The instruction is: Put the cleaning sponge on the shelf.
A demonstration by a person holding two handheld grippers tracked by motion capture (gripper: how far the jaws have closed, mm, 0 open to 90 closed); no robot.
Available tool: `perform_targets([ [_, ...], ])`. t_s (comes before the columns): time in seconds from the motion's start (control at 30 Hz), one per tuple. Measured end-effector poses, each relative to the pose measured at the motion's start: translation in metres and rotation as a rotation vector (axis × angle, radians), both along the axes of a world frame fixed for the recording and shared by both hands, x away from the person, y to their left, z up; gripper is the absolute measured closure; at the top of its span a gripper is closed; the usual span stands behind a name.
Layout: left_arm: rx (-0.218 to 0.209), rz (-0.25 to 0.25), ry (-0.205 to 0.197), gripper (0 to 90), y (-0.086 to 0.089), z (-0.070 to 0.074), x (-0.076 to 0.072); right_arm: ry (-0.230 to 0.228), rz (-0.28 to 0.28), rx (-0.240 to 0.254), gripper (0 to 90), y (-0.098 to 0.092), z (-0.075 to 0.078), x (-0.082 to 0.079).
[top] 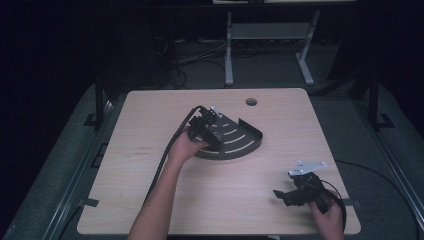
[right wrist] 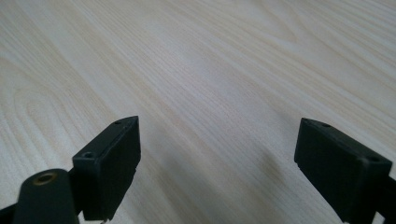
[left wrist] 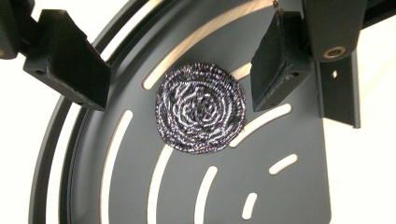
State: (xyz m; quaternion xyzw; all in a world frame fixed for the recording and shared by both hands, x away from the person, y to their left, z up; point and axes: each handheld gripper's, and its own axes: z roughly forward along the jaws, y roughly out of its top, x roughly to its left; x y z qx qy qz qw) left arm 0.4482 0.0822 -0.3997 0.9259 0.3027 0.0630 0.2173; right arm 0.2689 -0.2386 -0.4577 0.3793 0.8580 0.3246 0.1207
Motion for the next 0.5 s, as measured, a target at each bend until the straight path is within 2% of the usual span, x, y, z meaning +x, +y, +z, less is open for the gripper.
perform_targets([
  [0.07,-0.002,0.003,-0.006,20.0,0.004,0.002,-0.002,0.001,0.001,0.002,14.1,-0.001,0.0,0.0],
  [0.13,-0.012,0.0,0.005,20.1,0.007,0.002,-0.003,0.004,-0.004,0.0,14.1,-0.001,-0.001,0.001],
  [0.2,-0.009,-0.003,-0.005,20.0,0.01,0.003,-0.006,-0.006,-0.003,-0.002,14.1,-0.002,-0.001,0.001],
  [0.37,-0.01,-0.011,0.005,20.0,0.012,0.005,-0.013,-0.003,-0.005,-0.006,14.1,-0.002,-0.001,0.002],
  [0.5,-0.03,-0.013,0.001,20.1,0.013,0.007,-0.019,-0.002,-0.008,-0.004,14.0,-0.003,-0.001,0.002],
])
